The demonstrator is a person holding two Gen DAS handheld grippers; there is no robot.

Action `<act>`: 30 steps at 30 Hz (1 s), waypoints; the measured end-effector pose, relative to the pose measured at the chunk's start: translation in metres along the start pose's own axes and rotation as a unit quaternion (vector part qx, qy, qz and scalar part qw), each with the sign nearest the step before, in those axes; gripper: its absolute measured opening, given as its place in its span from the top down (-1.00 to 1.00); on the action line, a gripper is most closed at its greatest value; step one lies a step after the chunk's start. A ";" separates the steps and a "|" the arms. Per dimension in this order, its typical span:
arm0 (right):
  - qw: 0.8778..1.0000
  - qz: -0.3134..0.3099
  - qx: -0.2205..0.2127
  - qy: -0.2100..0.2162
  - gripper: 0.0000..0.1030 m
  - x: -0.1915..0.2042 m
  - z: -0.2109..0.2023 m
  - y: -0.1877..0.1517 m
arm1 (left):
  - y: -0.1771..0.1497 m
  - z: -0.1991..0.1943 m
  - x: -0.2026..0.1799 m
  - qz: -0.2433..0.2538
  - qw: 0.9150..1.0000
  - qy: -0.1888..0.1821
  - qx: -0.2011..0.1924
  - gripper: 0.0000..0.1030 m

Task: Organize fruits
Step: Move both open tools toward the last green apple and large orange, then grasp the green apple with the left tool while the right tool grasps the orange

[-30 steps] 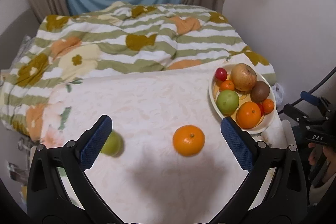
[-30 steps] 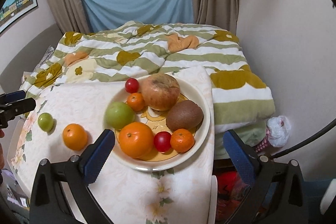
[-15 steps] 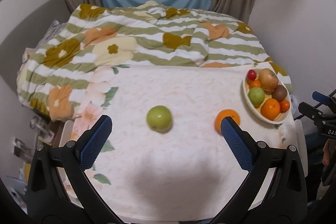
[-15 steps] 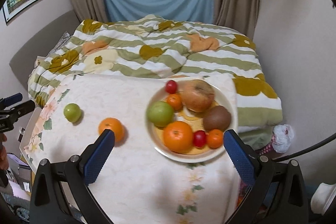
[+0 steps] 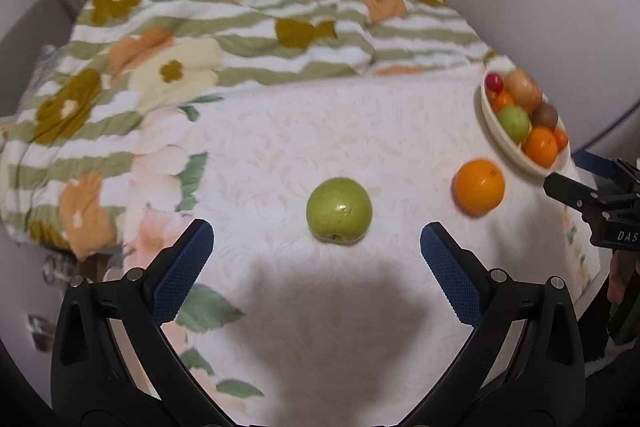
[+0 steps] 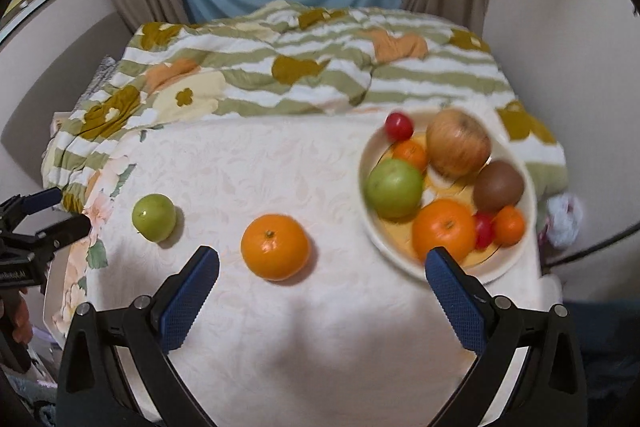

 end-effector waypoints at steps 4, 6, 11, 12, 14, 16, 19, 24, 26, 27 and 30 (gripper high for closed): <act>0.999 0.028 0.021 -0.007 -0.99 0.010 0.021 -0.010 | -0.002 0.025 0.003 0.020 0.999 -0.029 0.022 -1.00; 0.999 0.033 0.024 -0.013 -0.99 0.013 0.028 -0.013 | -0.004 0.039 0.000 0.033 0.998 -0.047 0.036 -1.00; 0.998 0.051 0.025 -0.017 -0.99 0.020 0.042 -0.017 | -0.007 0.073 -0.008 0.067 0.992 -0.081 0.068 -0.77; 0.998 0.057 0.026 -0.021 -0.99 0.020 0.046 -0.018 | -0.007 0.077 -0.009 0.070 0.991 -0.086 0.072 -0.72; 0.997 0.066 0.028 -0.021 -0.99 0.021 0.050 -0.020 | -0.007 0.083 -0.012 0.074 0.990 -0.095 0.077 -0.66; 0.996 0.075 0.031 -0.024 -0.99 0.021 0.055 -0.021 | -0.008 0.088 -0.014 0.079 0.988 -0.104 0.082 -0.64; 0.996 0.084 0.034 -0.027 -0.99 0.022 0.059 -0.023 | -0.008 0.092 -0.017 0.091 0.986 -0.111 0.083 -0.42; 0.995 0.089 0.033 -0.028 -0.99 0.026 0.062 -0.022 | -0.001 0.095 -0.013 0.093 0.986 -0.109 0.079 -0.21; 0.995 0.086 0.033 -0.030 -0.97 0.027 0.064 -0.021 | -0.001 0.095 -0.012 0.093 0.986 -0.114 0.080 -0.21; 0.995 0.085 0.034 -0.030 -0.87 0.028 0.065 -0.021 | -0.001 0.095 -0.012 0.095 0.986 -0.112 0.081 -0.21; 0.995 0.083 0.041 -0.029 -0.77 0.030 0.072 -0.018 | -0.001 0.095 -0.013 0.105 0.985 -0.107 0.081 -0.21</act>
Point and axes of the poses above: each gripper's, at about its wrist camera, not at the fingertips, and z roughly the way its jaws point, x to its left, y to its top, the point moved 7 cm from there along z, roughly the way its jaws point, and after that the axes turned 5 degrees about -y, right-handed, at the moved point
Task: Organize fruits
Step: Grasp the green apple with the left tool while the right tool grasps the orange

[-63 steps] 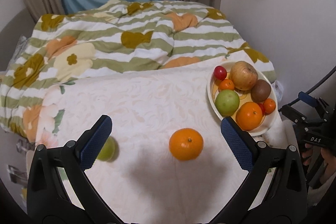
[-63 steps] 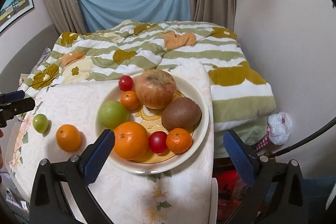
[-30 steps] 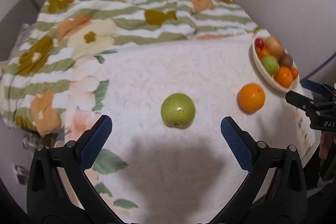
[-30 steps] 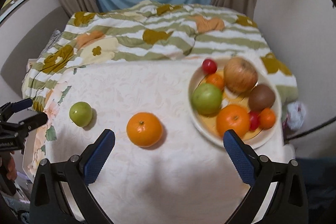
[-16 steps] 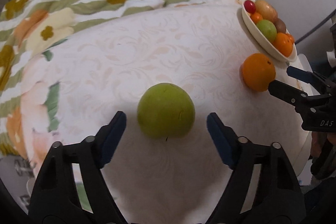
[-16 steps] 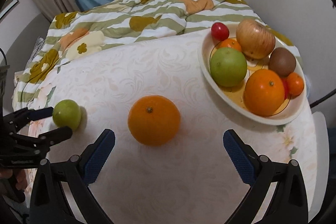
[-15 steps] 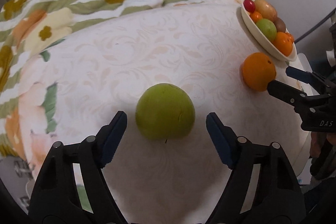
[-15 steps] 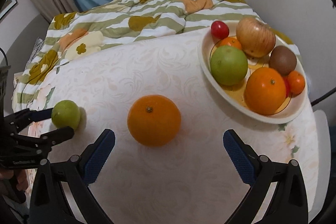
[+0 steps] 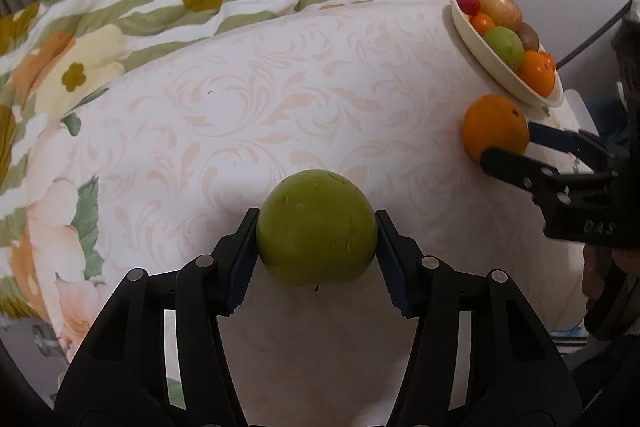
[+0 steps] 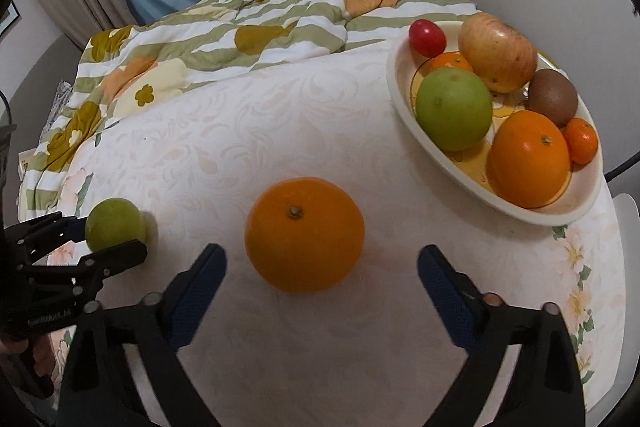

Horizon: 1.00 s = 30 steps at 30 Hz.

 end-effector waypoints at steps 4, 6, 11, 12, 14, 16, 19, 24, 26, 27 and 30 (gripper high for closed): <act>1.000 -0.006 -0.003 -0.002 -0.76 0.003 0.003 0.006 | -0.002 -0.001 0.003 -0.006 1.000 -0.002 0.001 -0.21; 1.000 -0.008 -0.001 -0.004 -0.66 0.005 0.006 0.008 | -0.003 -0.003 0.007 -0.013 1.000 -0.004 0.001 -0.21; 1.000 -0.016 0.010 -0.003 -0.46 0.010 0.013 0.010 | -0.009 -0.007 0.016 -0.026 1.000 0.001 0.000 -0.21; 1.000 -0.017 0.011 -0.004 -0.37 0.010 0.014 0.009 | -0.010 -0.008 0.019 -0.028 1.000 0.003 0.000 -0.21; 1.000 -0.020 0.019 -0.011 -0.10 0.011 0.017 0.008 | -0.012 -0.011 0.022 -0.032 0.999 0.006 0.000 -0.21; 1.000 -0.019 0.020 -0.016 -0.10 0.011 0.016 0.009 | -0.014 -0.013 0.026 -0.037 0.999 0.011 -0.002 -0.21; 1.000 -0.016 0.015 -0.013 -0.10 0.012 0.013 0.009 | -0.014 -0.016 0.030 -0.042 0.999 0.014 -0.007 -0.21; 1.000 -0.022 0.000 -0.007 -0.09 0.015 0.002 0.012 | -0.013 -0.026 0.030 -0.043 0.999 0.019 -0.017 -0.21; 1.000 -0.024 -0.007 -0.002 -0.09 0.015 -0.005 0.014 | -0.011 -0.031 0.028 -0.045 0.999 0.021 -0.022 -0.21; 1.000 -0.025 -0.012 0.002 -0.09 0.014 -0.011 0.015 | -0.010 -0.035 0.026 -0.045 0.998 0.022 -0.025 -0.21; 0.999 -0.027 -0.019 0.010 -0.09 0.011 -0.021 0.017 | -0.005 -0.044 0.017 -0.051 0.998 0.023 -0.036 -0.21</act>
Point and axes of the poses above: each gripper's, at about its wrist camera, not at the fingertips, and z roughly the way its jaws point, x to its left, y to its top, the point moved 7 cm from there along z, roughly the way its jaws point, and after that the axes turned 5 degrees about -y, right-handed, at the moved point
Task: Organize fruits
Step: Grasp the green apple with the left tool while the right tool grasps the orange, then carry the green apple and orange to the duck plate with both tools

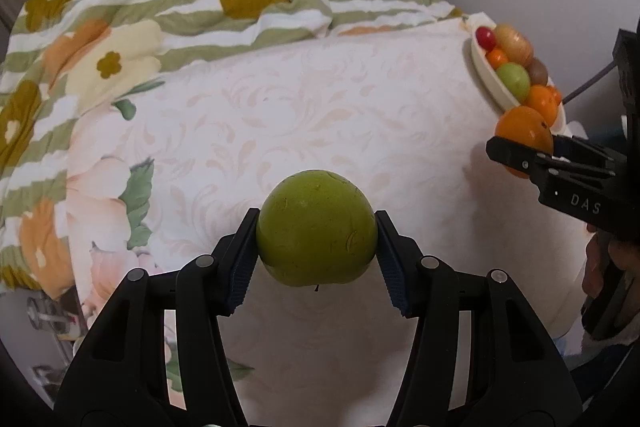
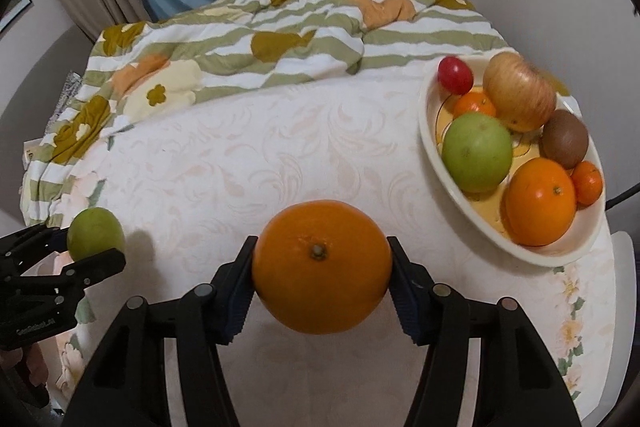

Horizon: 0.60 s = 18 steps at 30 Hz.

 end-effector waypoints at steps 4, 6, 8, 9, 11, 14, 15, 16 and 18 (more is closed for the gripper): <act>1.000 -0.008 -0.008 0.013 -0.09 -0.010 -0.018 0.005 | 0.010 -0.016 -0.018 -0.011 1.000 0.010 -0.020 -0.21; 1.000 -0.020 -0.015 0.016 -0.09 -0.018 -0.029 0.010 | 0.017 -0.023 -0.031 -0.015 0.999 0.011 -0.033 -0.21; 0.999 -0.026 -0.023 0.017 -0.09 -0.025 -0.038 0.013 | 0.025 -0.027 -0.043 -0.014 0.999 0.014 -0.041 -0.21; 0.999 -0.029 -0.028 0.018 -0.09 -0.033 -0.045 0.017 | 0.030 -0.030 -0.051 -0.017 0.999 0.012 -0.047 -0.21; 0.999 -0.031 -0.036 0.020 -0.09 -0.044 -0.053 0.021 | 0.041 -0.034 -0.065 -0.024 0.998 0.006 -0.060 -0.21; 0.998 -0.029 -0.048 0.020 -0.09 -0.069 -0.065 0.031 | 0.056 -0.037 -0.086 -0.030 0.996 0.003 -0.080 -0.21; 0.998 -0.029 -0.052 0.019 -0.09 -0.077 -0.068 0.033 | 0.060 -0.037 -0.091 -0.031 0.996 0.001 -0.084 -0.21; 0.998 -0.028 -0.055 0.018 -0.09 -0.085 -0.070 0.036 | 0.066 -0.036 -0.100 -0.032 0.996 -0.001 -0.089 -0.21; 0.998 -0.028 -0.061 0.018 -0.09 -0.098 -0.074 0.040 | 0.075 -0.035 -0.115 -0.028 0.995 -0.005 -0.096 -0.21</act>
Point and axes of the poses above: each gripper's, at about its wrist camera, not at the fingertips, and z roughly the way its jaws point, x to its left, y to its top, the point moved 7 cm from there along z, roughly the way its jaws point, and after that the axes turned 5 degrees about -y, right-handed, at the moved point
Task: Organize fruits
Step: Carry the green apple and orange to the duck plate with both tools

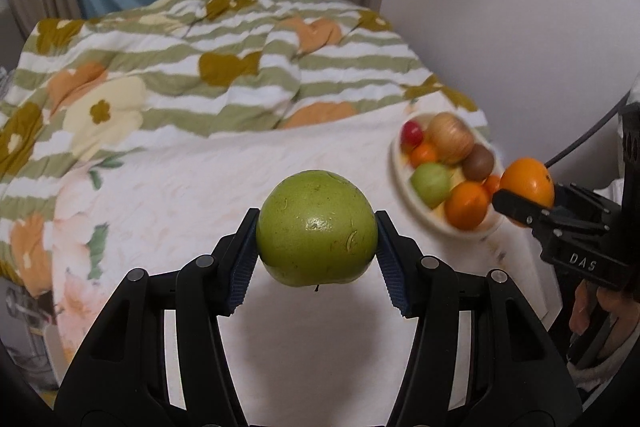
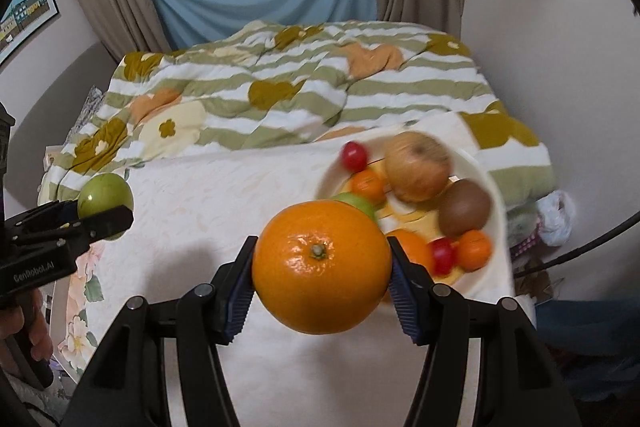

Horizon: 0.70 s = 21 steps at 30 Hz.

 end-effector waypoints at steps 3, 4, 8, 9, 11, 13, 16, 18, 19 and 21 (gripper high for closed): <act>1.000 -0.004 -0.005 0.000 -0.09 -0.018 -0.005 0.002 | 0.010 0.010 -0.023 0.006 1.000 -0.003 -0.006 -0.21; 1.000 -0.006 -0.006 0.000 -0.09 -0.025 -0.006 0.004 | 0.014 0.013 -0.029 0.006 1.000 -0.006 -0.008 -0.21; 1.000 -0.010 -0.009 0.003 -0.09 -0.050 -0.006 0.007 | 0.026 0.032 -0.059 0.009 1.000 -0.018 -0.012 -0.21; 1.000 -0.010 -0.010 0.004 -0.09 -0.057 -0.005 0.008 | 0.028 0.039 -0.067 0.012 1.000 -0.021 -0.011 -0.21; 1.000 -0.010 -0.010 0.006 -0.09 -0.069 -0.003 0.009 | 0.032 0.052 -0.083 0.018 0.999 -0.028 -0.008 -0.21; 1.000 -0.011 -0.009 0.006 -0.09 -0.080 0.000 0.010 | 0.036 0.065 -0.098 0.022 0.999 -0.033 -0.003 -0.21; 1.000 -0.011 -0.009 0.007 -0.09 -0.097 0.004 0.010 | 0.038 0.085 -0.116 0.028 0.999 -0.041 0.006 -0.21; 1.000 -0.008 -0.007 0.009 -0.09 -0.107 0.006 0.010 | 0.037 0.100 -0.127 0.033 0.998 -0.045 0.015 -0.21; 1.000 -0.006 -0.006 0.010 -0.09 -0.112 0.008 0.008 | 0.037 0.107 -0.130 0.034 0.998 -0.045 0.018 -0.21; 1.000 -0.004 -0.004 0.011 -0.09 -0.118 0.010 0.008 | 0.037 0.119 -0.137 0.034 0.998 -0.045 0.025 -0.21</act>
Point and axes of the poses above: each gripper's, at about its wrist camera, not at the fingertips, and z roughly the way its jaws point, x to its left, y to its top, the point moved 7 cm from there along z, roughly the way its jaws point, and after that the axes turned 5 degrees about -y, right-handed, at the moved point
